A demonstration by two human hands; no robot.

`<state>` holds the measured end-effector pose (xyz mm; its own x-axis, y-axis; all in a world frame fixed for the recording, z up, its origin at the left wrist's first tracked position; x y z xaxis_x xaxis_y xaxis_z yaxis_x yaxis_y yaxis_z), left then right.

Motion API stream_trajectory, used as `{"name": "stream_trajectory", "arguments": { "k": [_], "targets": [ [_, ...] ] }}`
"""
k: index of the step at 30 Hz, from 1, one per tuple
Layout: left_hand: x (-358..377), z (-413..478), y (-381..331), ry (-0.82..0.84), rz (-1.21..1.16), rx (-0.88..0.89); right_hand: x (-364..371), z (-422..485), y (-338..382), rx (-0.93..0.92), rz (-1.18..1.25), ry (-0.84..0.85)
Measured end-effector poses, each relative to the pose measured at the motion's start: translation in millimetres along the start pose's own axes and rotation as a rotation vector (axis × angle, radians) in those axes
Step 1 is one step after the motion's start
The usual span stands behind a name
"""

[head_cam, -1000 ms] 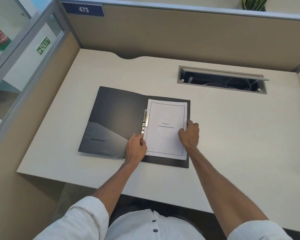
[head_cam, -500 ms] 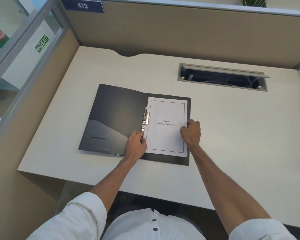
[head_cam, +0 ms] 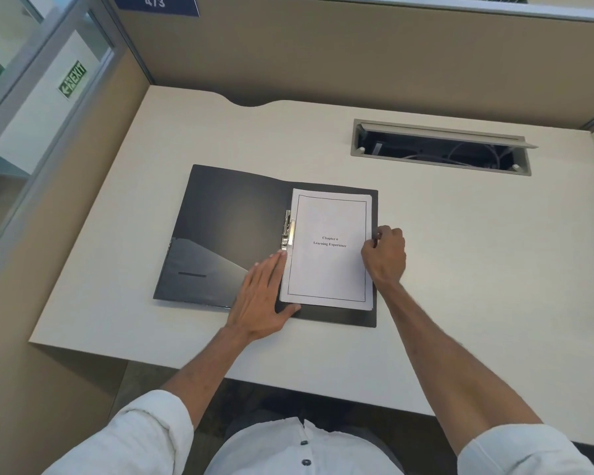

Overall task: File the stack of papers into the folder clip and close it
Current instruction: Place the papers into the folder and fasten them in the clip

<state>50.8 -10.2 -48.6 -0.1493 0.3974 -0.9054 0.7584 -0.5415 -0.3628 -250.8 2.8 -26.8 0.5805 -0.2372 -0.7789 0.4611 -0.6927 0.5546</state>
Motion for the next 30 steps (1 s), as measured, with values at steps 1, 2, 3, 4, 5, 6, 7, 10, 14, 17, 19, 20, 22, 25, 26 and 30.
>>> {"name": "stream_trajectory", "arguments": {
  "k": [1,2,3,4,5,6,7,10,14,17,19,20,22,25,26,30],
  "targets": [
    [1.9,0.9,-1.4,0.004,0.010,0.025,0.2,3.0,6.1,-0.058,-0.045,-0.004],
    [3.1,2.8,-2.9,0.008,0.018,0.041,0.7,7.3,13.8,-0.121,-0.084,0.006],
    [3.9,5.3,-4.7,0.011,0.028,0.054,1.7,12.9,23.1,-0.182,-0.120,0.032],
    [4.8,7.9,-6.5,0.013,0.039,0.068,3.4,19.3,33.3,-0.242,-0.160,0.069],
    [5.9,10.3,-8.1,0.016,0.047,0.084,5.7,25.7,44.0,-0.295,-0.207,0.110],
    [7.4,12.4,-9.2,0.020,0.053,0.097,8.6,31.9,54.4,-0.338,-0.256,0.149],
    [9.0,14.1,-9.5,0.024,0.058,0.106,11.7,37.9,64.1,-0.369,-0.303,0.180],
    [13.7,18.2,-6.8,0.041,0.053,0.109,21.2,52.4,85.4,-0.418,-0.403,0.246],
    [19.1,22.4,-5.5,0.051,0.042,0.116,27.5,68.3,95.9,-0.444,-0.491,0.293],
    [19.9,24.5,-4.6,0.031,0.025,0.114,31.2,77.0,99.2,-0.464,-0.527,0.305],
    [19.5,25.7,-3.1,0.024,0.024,0.115,33.7,82.6,101.5,-0.476,-0.541,0.303],
    [19.5,26.2,-2.5,0.023,0.024,0.116,34.8,84.7,102.6,-0.479,-0.547,0.299],
    [19.9,27.5,-1.2,0.023,0.021,0.112,37.2,87.0,104.8,-0.490,-0.557,0.288],
    [21.0,29.3,-1.5,0.023,0.012,0.101,41.2,87.0,106.0,-0.512,-0.546,0.269],
    [21.5,29.4,-1.9,0.019,0.010,0.100,41.9,87.2,106.2,-0.510,-0.533,0.265],
    [21.7,27.7,-1.7,0.029,0.004,0.092,42.2,91.2,107.9,-0.498,-0.504,0.261]
  ]
}}
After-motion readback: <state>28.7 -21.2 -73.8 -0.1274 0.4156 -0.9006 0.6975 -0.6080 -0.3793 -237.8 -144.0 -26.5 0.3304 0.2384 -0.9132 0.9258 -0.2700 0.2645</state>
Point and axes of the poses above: each hand's wrist, its own z-axis towards the middle knuckle, its own x-axis out of the palm, y = z × x, the point moved 4 cm from there along z, towards the middle knuckle, and after that the axes turned 4 degrees about y, right-handed, at the moved point
